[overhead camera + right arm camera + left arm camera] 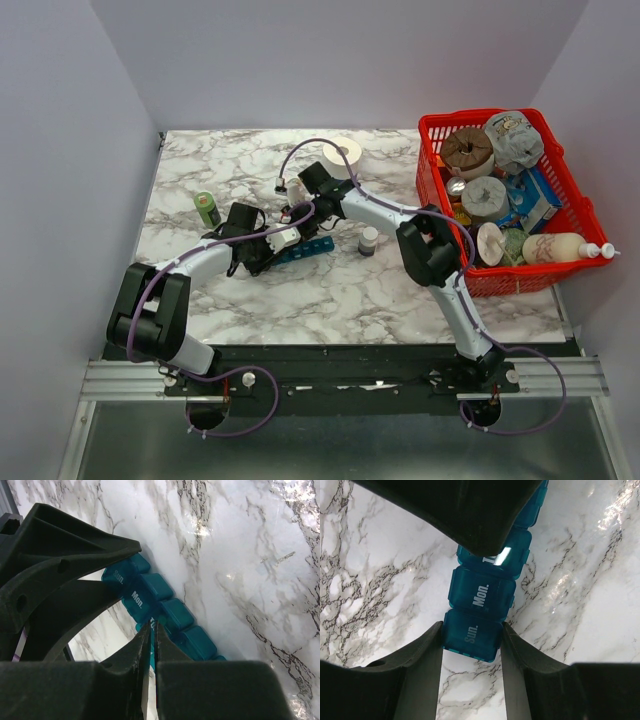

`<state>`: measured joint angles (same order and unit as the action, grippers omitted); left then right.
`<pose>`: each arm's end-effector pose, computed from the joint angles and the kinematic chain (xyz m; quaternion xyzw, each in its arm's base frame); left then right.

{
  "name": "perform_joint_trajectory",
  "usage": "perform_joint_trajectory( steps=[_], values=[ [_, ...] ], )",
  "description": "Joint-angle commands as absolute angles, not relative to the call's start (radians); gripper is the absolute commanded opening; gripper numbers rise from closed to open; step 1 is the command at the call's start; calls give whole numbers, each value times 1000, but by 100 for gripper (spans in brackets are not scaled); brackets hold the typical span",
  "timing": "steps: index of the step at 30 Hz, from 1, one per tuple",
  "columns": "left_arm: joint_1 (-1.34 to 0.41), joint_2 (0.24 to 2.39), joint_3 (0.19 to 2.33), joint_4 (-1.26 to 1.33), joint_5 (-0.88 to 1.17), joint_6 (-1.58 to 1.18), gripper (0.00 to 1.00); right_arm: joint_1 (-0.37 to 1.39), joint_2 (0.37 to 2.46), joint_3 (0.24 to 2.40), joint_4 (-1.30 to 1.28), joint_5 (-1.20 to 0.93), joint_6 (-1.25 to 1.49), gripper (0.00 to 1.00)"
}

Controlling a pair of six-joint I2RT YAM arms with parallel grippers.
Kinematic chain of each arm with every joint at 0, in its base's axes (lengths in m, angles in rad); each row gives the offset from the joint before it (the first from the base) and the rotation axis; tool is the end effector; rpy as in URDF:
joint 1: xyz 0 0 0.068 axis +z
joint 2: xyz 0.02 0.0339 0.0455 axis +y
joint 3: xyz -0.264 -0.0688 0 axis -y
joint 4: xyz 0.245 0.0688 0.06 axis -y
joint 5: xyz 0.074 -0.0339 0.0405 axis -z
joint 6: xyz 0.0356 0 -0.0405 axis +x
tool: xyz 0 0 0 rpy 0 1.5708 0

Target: Sort the pills into containers

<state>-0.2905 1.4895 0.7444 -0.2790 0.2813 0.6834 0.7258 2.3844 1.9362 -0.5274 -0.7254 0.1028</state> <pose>0.2612 -0.0884 0.1622 0.4796 0.8248 -0.0802 0.2885 0.3696 0.3596 0.1594 -0.3730 0.8189 0.4209 0.1144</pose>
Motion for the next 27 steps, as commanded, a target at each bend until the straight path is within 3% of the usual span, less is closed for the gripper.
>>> perform_joint_trajectory(
  steps=[1, 18, 27],
  values=[
    [-298, 1514, 755, -307, 253, 677, 22, 733, 2405, 1934, -578, -675, 83, 14],
    [-298, 1537, 776, -318, 245, 643, 22, 761, 2421, 1910, -609, -614, 54, 13],
    [-301, 1537, 776, -318, 241, 638, 22, 762, 2384, 1893, -568, -706, 83, 13]
  ],
)
